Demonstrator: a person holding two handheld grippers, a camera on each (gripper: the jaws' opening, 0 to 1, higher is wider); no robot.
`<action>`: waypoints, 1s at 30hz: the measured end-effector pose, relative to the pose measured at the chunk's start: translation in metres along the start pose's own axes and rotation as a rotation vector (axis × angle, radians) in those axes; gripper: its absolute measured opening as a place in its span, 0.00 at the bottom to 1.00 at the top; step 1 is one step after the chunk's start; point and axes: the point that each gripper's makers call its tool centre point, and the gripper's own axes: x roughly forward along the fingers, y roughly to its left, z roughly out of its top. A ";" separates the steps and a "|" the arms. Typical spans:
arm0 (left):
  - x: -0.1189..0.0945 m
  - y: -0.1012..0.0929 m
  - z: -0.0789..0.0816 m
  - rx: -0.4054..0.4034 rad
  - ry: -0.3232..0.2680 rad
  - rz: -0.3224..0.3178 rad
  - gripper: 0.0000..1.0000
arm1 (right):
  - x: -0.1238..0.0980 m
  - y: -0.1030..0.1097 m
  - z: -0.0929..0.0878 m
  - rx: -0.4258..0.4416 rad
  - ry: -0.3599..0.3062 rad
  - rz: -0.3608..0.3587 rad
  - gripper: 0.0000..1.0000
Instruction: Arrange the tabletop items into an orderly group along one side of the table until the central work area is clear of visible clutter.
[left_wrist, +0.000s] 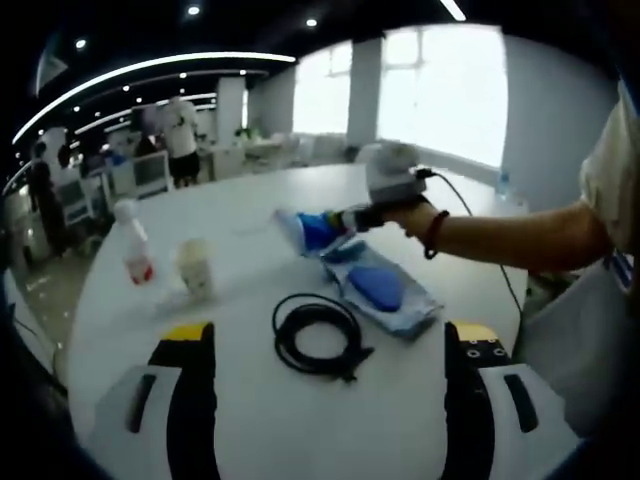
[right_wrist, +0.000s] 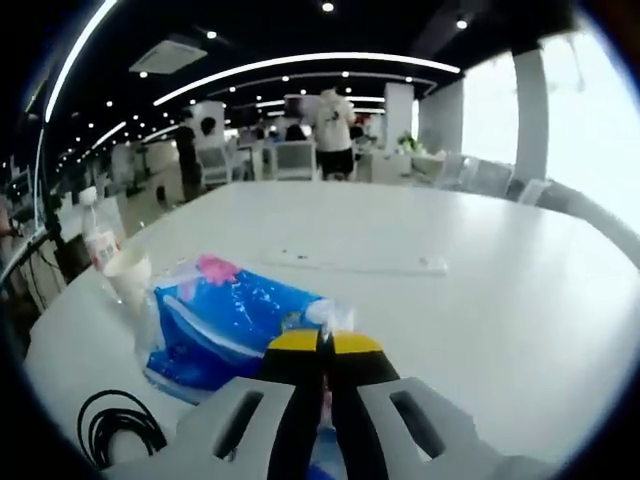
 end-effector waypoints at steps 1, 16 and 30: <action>0.000 0.000 -0.001 0.001 0.004 0.000 0.92 | -0.001 -0.005 0.001 -0.006 0.001 -0.007 0.01; 0.001 -0.003 -0.005 0.002 0.021 -0.008 0.91 | -0.003 -0.062 -0.005 -0.050 0.048 -0.062 0.01; 0.004 -0.005 -0.009 0.010 0.038 -0.017 0.91 | -0.003 -0.125 -0.019 -0.023 0.094 -0.147 0.01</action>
